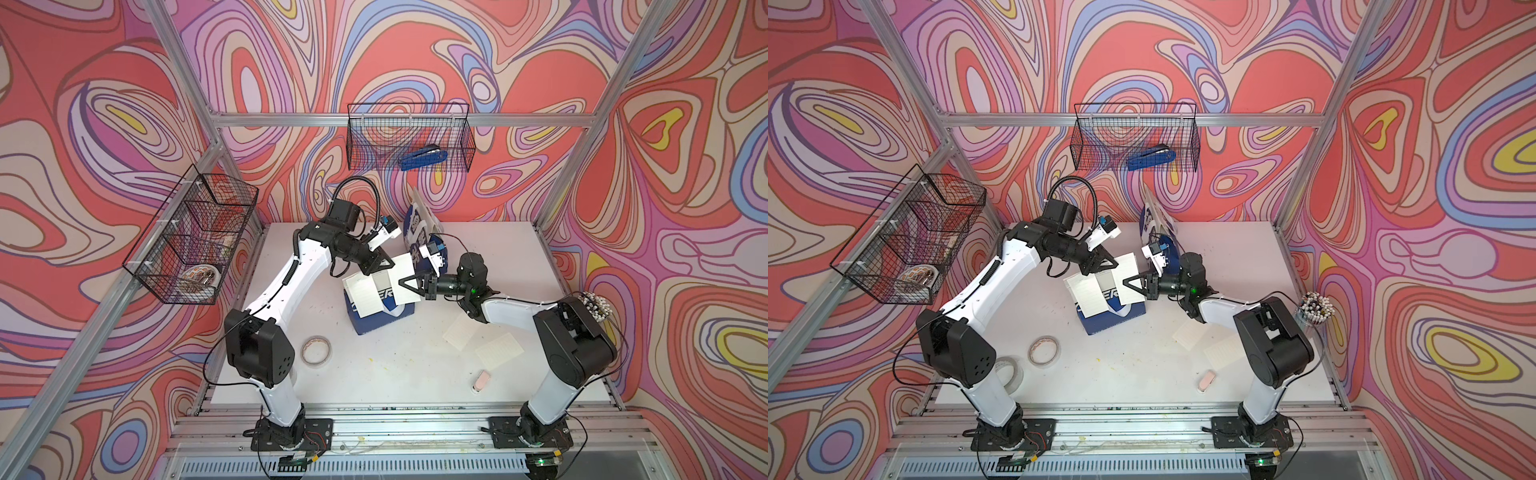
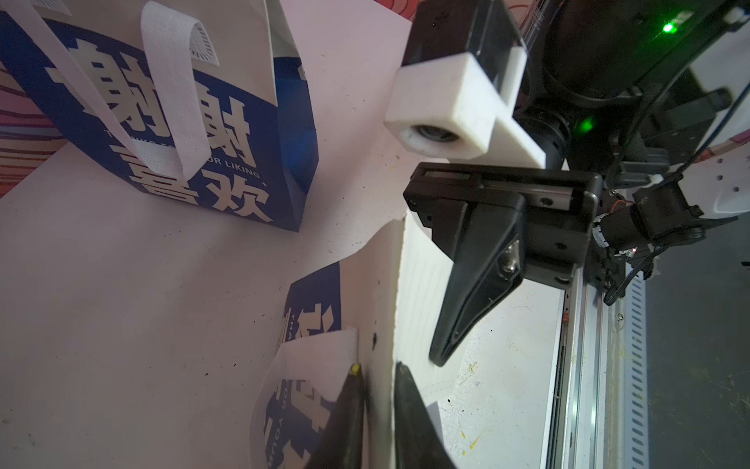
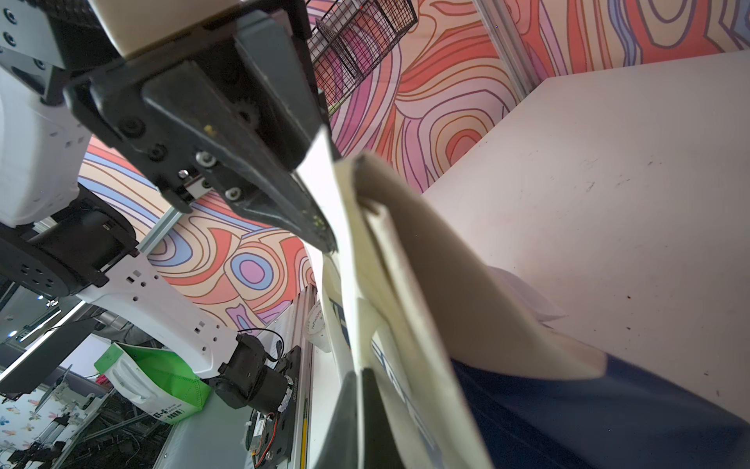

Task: Staple the receipts to the bags
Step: Hold the receipt from the takeout bag, then pick up the stapler from the center of the board.

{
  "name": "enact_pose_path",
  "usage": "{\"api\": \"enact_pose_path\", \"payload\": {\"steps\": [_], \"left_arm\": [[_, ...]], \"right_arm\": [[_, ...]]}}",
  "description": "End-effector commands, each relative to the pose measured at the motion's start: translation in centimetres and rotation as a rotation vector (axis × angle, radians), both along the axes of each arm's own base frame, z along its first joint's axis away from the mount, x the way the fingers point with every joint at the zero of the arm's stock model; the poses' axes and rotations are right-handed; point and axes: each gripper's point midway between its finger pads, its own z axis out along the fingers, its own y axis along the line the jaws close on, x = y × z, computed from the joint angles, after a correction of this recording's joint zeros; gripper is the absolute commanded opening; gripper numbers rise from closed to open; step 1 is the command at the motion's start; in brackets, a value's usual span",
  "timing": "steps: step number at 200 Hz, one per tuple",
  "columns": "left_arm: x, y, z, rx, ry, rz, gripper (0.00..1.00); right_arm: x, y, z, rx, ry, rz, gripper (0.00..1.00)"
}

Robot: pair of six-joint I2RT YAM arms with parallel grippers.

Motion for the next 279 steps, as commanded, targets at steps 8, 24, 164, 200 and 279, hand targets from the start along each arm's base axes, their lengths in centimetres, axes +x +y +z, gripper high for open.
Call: {"api": "enact_pose_path", "payload": {"steps": [8, 24, 164, 200, 279], "left_arm": [[0.0, 0.1, 0.5, -0.003, -0.004, -0.012, 0.00], [-0.1, 0.3, 0.5, 0.009, -0.015, -0.019, 0.00], [-3.6, 0.7, 0.8, 0.095, -0.192, -0.218, 0.00], [-3.8, 0.7, -0.1, 0.096, -0.164, -0.210, 0.00], [-3.8, 0.6, -0.3, 0.083, -0.151, -0.200, 0.00]], "right_arm": [[-0.1, -0.3, 0.1, 0.000, -0.026, -0.014, 0.37], [0.2, -1.4, 0.8, -0.050, -0.048, -0.128, 0.68], [-15.9, -24.1, -12.9, -1.044, 1.308, -1.240, 0.98], [-18.9, -24.0, -14.9, -1.095, 1.438, -1.194, 0.98], [-19.4, -22.5, -18.7, -0.987, 1.522, -1.160, 0.76]]}}
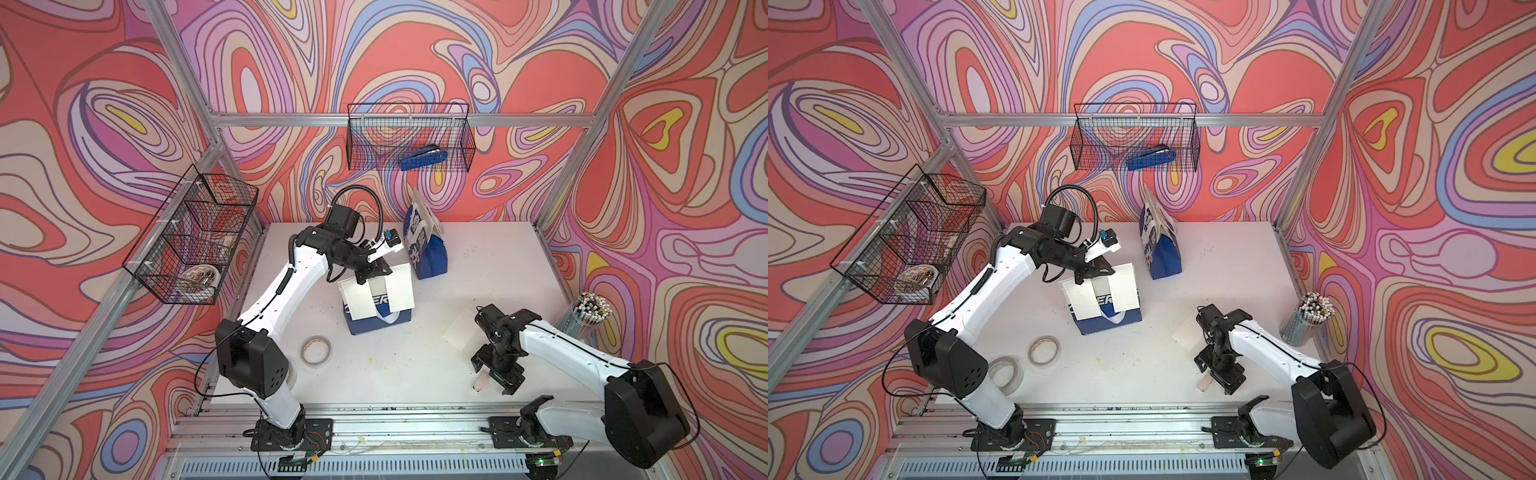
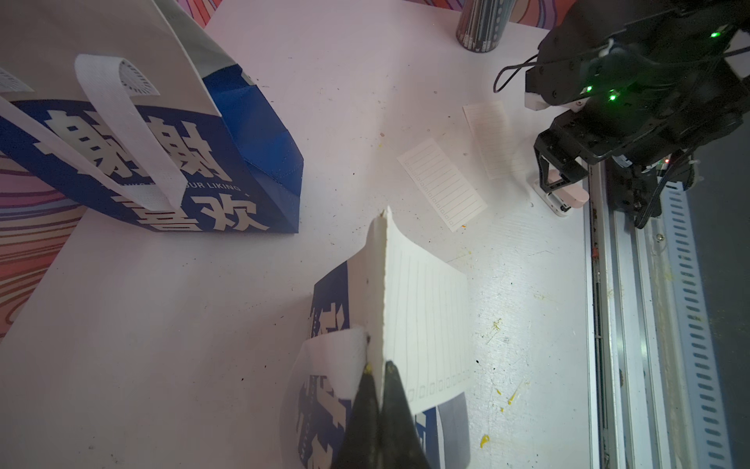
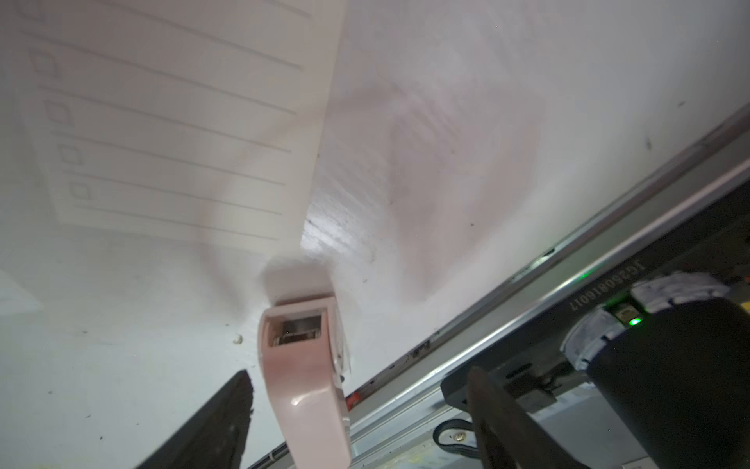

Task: Staple the receipts to the bags
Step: Pick up the stapler from the center of the board.

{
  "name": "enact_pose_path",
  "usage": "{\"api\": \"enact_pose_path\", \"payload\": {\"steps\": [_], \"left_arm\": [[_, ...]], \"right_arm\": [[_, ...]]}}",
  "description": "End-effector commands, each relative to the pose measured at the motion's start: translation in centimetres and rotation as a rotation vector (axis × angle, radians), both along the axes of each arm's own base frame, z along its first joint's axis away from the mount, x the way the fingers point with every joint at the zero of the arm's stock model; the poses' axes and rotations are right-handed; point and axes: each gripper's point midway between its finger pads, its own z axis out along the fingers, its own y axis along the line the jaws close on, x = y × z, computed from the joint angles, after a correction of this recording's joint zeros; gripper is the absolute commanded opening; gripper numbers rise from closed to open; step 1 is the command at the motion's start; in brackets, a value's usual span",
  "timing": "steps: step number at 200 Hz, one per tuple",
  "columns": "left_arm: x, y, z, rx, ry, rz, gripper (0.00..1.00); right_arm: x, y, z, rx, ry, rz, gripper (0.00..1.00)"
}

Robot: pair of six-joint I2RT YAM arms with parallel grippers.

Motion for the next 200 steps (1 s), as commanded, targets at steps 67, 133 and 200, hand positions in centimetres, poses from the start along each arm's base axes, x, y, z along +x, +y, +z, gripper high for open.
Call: {"api": "enact_pose_path", "payload": {"steps": [67, 133, 200], "left_arm": [[-1.3, 0.4, -0.2, 0.017, 0.019, -0.012, 0.00], [-1.7, 0.3, -0.3, -0.012, 0.081, 0.039, 0.00], [-1.6, 0.9, 0.1, -0.024, 0.127, 0.130, 0.00]], "right_arm": [[1.8, 1.3, -1.9, 0.038, -0.023, -0.015, 0.49], [6.5, 1.5, 5.8, -0.016, -0.363, 0.018, 0.17], [19.0, 13.9, 27.6, 0.275, -1.410, 0.441, 0.05]]}}
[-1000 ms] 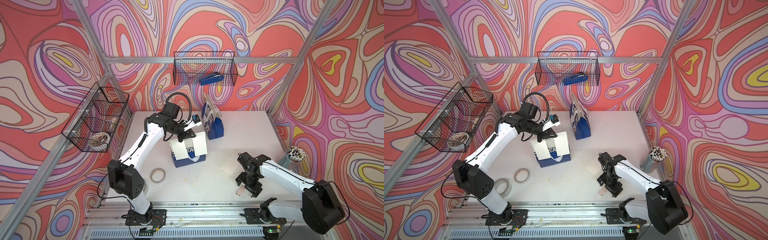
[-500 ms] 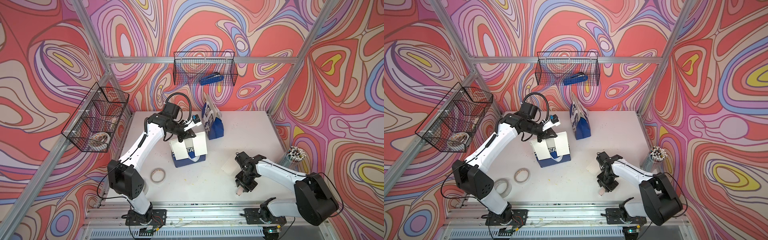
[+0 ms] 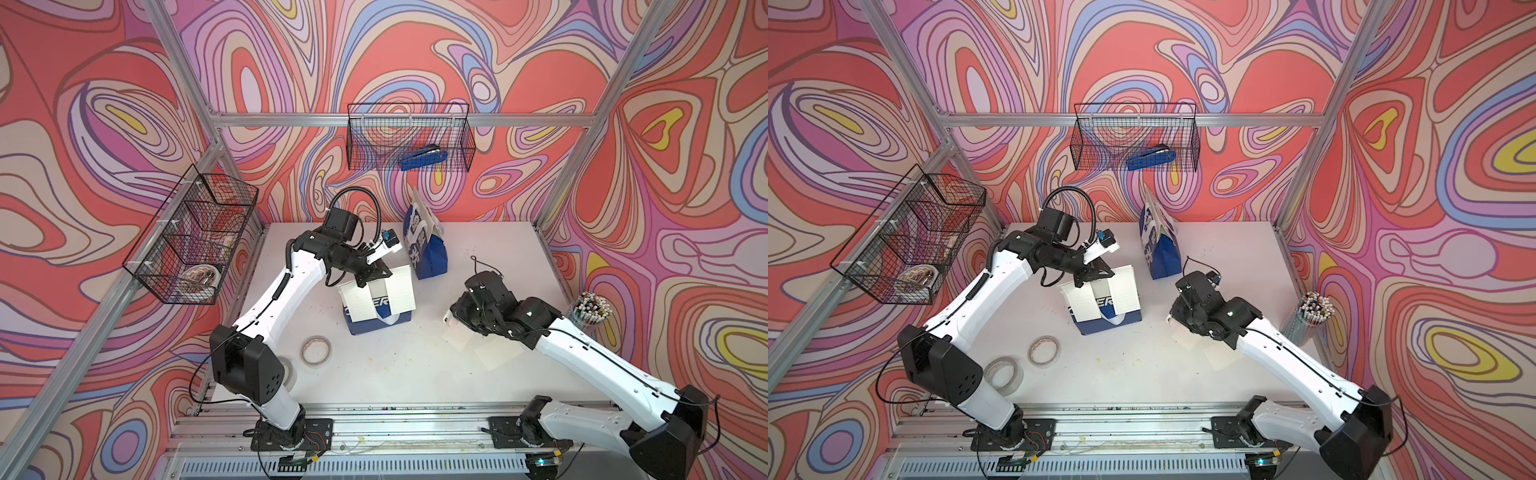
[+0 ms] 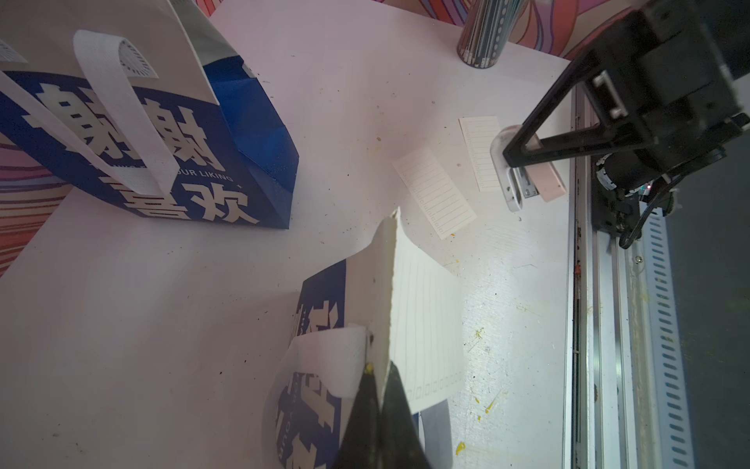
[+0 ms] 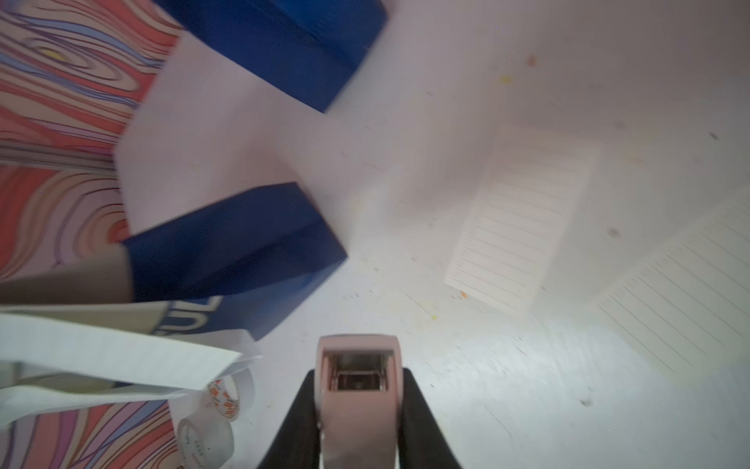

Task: Staple the receipts to the bags
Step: Pick up the stapler from the center of the board, then place the stapler in the takeout bag.

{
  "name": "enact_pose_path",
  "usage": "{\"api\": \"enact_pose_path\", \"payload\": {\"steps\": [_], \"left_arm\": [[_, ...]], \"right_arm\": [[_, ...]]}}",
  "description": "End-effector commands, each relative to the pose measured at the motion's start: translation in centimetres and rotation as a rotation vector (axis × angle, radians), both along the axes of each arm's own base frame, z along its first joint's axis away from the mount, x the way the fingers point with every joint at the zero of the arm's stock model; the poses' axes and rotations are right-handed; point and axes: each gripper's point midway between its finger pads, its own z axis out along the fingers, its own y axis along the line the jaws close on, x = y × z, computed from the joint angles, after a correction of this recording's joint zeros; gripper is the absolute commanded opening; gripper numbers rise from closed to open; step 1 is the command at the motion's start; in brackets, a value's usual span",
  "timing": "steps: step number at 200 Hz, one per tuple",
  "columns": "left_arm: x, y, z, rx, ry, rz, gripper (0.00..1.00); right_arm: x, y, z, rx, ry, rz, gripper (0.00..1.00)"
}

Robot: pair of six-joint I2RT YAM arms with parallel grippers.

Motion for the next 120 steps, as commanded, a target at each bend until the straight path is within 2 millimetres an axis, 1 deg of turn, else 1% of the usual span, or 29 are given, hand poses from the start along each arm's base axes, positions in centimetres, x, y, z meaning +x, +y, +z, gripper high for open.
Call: {"api": "enact_pose_path", "payload": {"steps": [1, 12, 24, 36, 47, 56, 71, 89, 102, 120], "left_arm": [[-0.8, 0.6, 0.0, 0.006, 0.066, 0.060, 0.00], [-0.6, 0.5, 0.5, -0.020, 0.066, 0.078, 0.00], [-0.4, 0.3, 0.9, -0.047, 0.074, 0.103, 0.00], [-0.4, 0.1, 1.4, -0.066, 0.087, 0.116, 0.00], [-0.3, 0.0, 1.4, -0.069, 0.104, 0.126, 0.00], [-0.3, 0.1, 1.7, -0.068, 0.113, 0.134, 0.00], [-0.1, 0.2, 1.9, -0.059, 0.128, 0.163, 0.00], [0.5, 0.5, 2.2, -0.055, 0.146, 0.215, 0.00], [0.7, 0.5, 2.5, -0.065, 0.165, 0.239, 0.00], [0.6, 0.1, 3.0, -0.102, 0.196, 0.227, 0.00]], "right_arm": [[4.2, 3.3, 9.9, 0.104, -0.458, 0.109, 0.05], [4.8, 4.8, 12.8, 0.135, -0.577, 0.166, 0.05], [5.2, 6.3, 15.4, 0.163, -0.691, 0.225, 0.04], [5.2, 7.4, 17.1, 0.167, -0.800, 0.270, 0.03], [5.3, 8.0, 18.0, 0.156, -0.879, 0.289, 0.03], [5.4, 8.5, 18.3, 0.159, -0.921, 0.303, 0.03], [5.7, 9.3, 18.0, 0.175, -0.949, 0.322, 0.03], [5.6, 10.0, 17.7, 0.192, -0.987, 0.326, 0.02], [5.6, 10.3, 17.2, 0.172, -1.002, 0.325, 0.02], [5.9, 11.1, 15.9, 0.127, -0.997, 0.342, 0.02]]}}
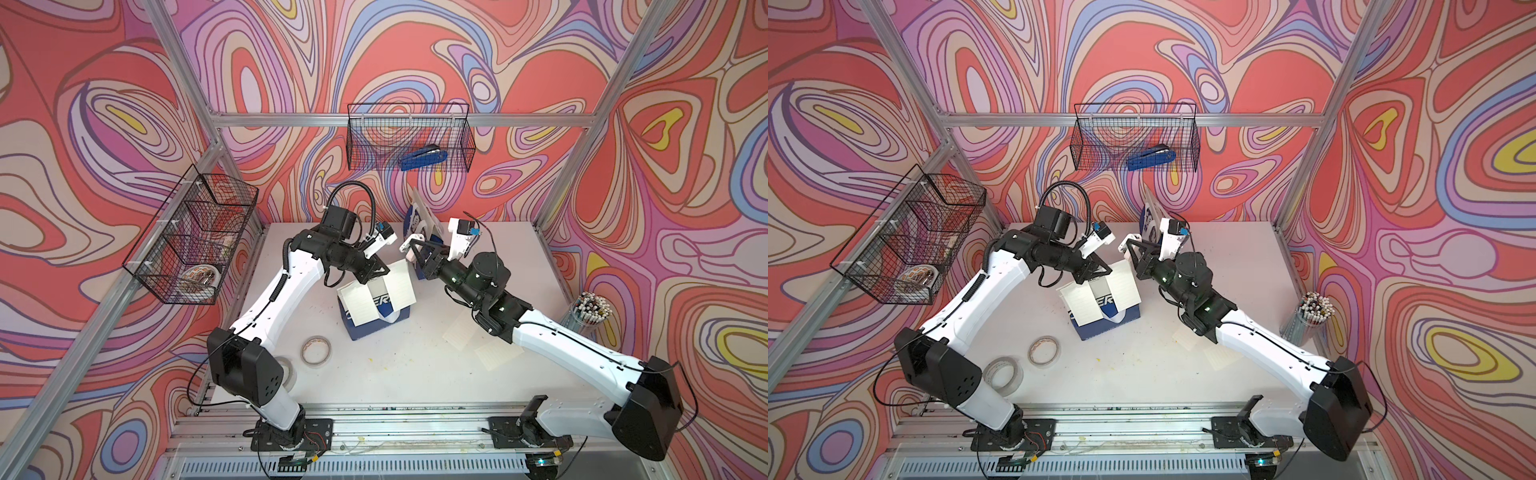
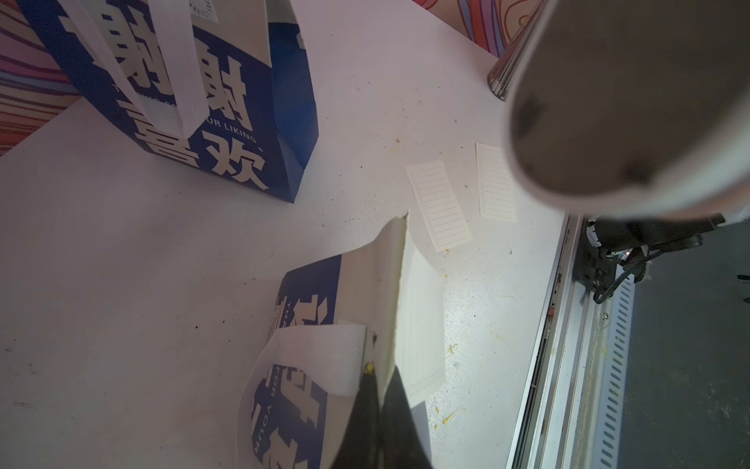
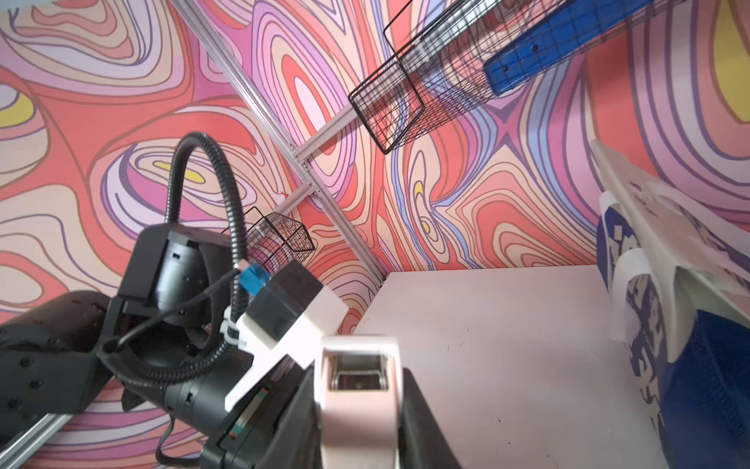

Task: Staple the receipts to the bags
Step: Place the stapler in the takeout bag.

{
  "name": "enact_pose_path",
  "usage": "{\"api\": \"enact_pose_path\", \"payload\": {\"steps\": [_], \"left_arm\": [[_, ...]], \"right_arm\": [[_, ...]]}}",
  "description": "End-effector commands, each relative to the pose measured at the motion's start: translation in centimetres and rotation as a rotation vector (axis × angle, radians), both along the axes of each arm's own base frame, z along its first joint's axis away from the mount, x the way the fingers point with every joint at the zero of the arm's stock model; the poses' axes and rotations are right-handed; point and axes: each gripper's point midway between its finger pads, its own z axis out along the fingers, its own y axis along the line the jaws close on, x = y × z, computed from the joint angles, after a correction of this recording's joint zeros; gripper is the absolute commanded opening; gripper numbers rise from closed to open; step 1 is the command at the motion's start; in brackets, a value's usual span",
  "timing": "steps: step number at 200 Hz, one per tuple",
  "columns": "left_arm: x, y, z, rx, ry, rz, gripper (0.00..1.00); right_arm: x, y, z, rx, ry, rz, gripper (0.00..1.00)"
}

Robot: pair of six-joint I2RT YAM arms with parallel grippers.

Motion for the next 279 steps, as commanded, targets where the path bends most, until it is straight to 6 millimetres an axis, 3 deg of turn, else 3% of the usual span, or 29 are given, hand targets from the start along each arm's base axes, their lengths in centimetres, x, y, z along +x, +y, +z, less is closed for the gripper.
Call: {"api": "enact_pose_path", "payload": {"steps": [1, 51, 134, 176, 243, 279], "left_arm": [[-0.1, -0.5, 2.1, -0.073, 0.038, 0.025, 0.00], [-0.4, -1.2, 2.7, -0.136, 0.055, 0.004, 0.00], [-0.3, -0.8, 3.2, -0.156, 0.018, 0.001, 0.00], [-0.5, -0.8, 3.1, -0.158, -0.036, -0.024, 0.00], [-0.9, -0.7, 3.4, -0.171, -0.128, -0.063, 0.00], [-0.9, -0.8, 3.1, -0.151, -0.163, -0.079, 0.00]], "right_arm": [[-0.2, 1.0, 0.6, -0.016, -0.104, 0.003, 0.02], [-0.2, 3.3, -1.1, -0.078, -0.168, 0.002, 0.00], [0.7, 1.8, -5.7, -0.150, -0.098, -0.088, 0.00], [1.2, 2.2, -6.8, -0.191, -0.058, -0.083, 0.00], [2.0, 3.1, -10.6, -0.357, 0.155, -0.070, 0.01], [1.4, 3.9, -10.7, -0.422, 0.179, -0.051, 0.07]]}}
